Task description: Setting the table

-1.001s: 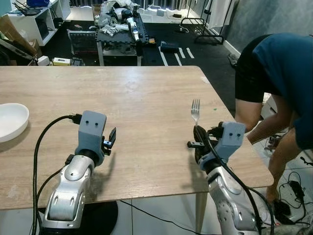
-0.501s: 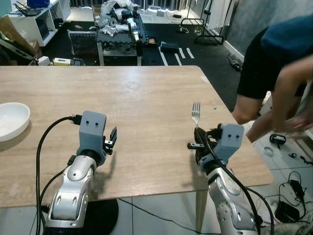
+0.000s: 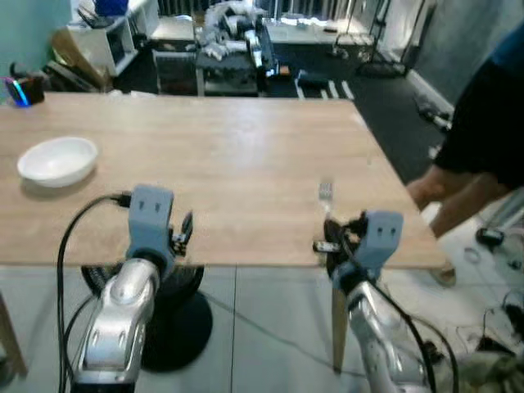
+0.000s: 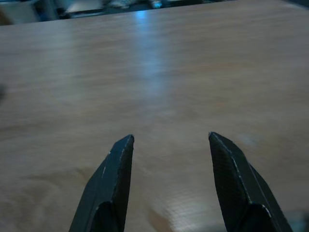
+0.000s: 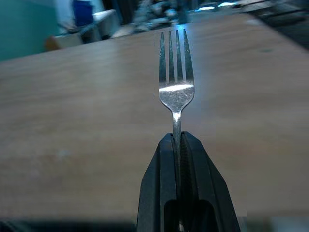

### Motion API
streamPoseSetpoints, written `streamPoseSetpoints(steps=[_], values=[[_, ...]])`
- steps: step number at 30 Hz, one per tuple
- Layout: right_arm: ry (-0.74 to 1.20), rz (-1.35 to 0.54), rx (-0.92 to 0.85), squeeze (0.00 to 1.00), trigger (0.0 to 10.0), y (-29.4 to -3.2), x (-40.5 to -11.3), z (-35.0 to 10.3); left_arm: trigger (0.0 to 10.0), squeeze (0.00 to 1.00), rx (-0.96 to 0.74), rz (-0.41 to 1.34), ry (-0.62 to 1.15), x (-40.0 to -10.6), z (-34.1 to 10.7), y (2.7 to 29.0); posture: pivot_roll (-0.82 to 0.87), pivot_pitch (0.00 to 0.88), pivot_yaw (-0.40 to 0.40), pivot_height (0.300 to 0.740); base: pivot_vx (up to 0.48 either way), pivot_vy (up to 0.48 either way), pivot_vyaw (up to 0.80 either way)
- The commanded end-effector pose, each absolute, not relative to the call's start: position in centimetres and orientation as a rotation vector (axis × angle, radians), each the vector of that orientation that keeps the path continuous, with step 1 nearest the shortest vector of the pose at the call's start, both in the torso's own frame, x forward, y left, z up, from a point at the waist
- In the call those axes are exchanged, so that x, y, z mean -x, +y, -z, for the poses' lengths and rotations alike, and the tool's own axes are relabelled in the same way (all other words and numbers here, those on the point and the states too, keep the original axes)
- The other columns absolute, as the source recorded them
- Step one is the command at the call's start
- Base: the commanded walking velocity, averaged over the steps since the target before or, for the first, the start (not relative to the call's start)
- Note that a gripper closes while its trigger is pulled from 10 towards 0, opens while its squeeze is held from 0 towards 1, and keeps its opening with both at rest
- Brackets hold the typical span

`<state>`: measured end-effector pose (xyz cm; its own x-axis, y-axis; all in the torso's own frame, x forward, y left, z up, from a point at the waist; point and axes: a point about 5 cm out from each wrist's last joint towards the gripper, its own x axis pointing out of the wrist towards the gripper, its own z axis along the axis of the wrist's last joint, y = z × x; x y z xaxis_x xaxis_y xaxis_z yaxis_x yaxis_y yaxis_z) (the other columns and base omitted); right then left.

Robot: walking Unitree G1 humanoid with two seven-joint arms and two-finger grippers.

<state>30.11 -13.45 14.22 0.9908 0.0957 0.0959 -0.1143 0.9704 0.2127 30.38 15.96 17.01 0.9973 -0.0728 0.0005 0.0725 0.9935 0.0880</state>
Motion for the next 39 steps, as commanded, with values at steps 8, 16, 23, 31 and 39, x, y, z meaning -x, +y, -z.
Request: streamPoseSetpoints(steps=[8,16,23,31,39], values=[[-0.076,-0.099,-0.213,0.0,10.0,-13.53,-29.98,-13.79,10.0,0.0,-0.092,0.074,0.012,-30.44,-16.65,16.02,-0.03,0.0,0.027,0.74,-0.429,0.0,0.0],[-0.075,-0.101,-0.21,0.0,10.0,-13.51,-30.01,-13.68,10.0,0.0,-0.094,0.078,0.01,-30.52,-16.66,15.98,-0.03,0.0,0.027,0.74,-0.421,0.0,0.0],[-0.072,-0.105,-0.207,0.0,10.0,-13.46,-30.0,-13.61,10.0,0.0,-0.095,0.084,0.01,-30.57,-16.69,15.85,-0.03,0.0,0.029,0.74,-0.406,0.0,0.0],[-0.07,-0.108,-0.208,0.0,10.0,-13.38,-30.01,-13.52,10.0,0.0,-0.095,0.088,0.007,-30.73,-16.77,15.8,-0.03,0.0,0.033,0.74,-0.382,0.0,0.0],[-0.062,-0.113,-0.218,0.0,10.0,-13.28,-29.91,-13.42,10.0,0.0,-0.091,0.092,0.006,-30.8,-16.81,15.73,-0.04,0.0,0.034,0.74,-0.041,0.0,-0.69]])
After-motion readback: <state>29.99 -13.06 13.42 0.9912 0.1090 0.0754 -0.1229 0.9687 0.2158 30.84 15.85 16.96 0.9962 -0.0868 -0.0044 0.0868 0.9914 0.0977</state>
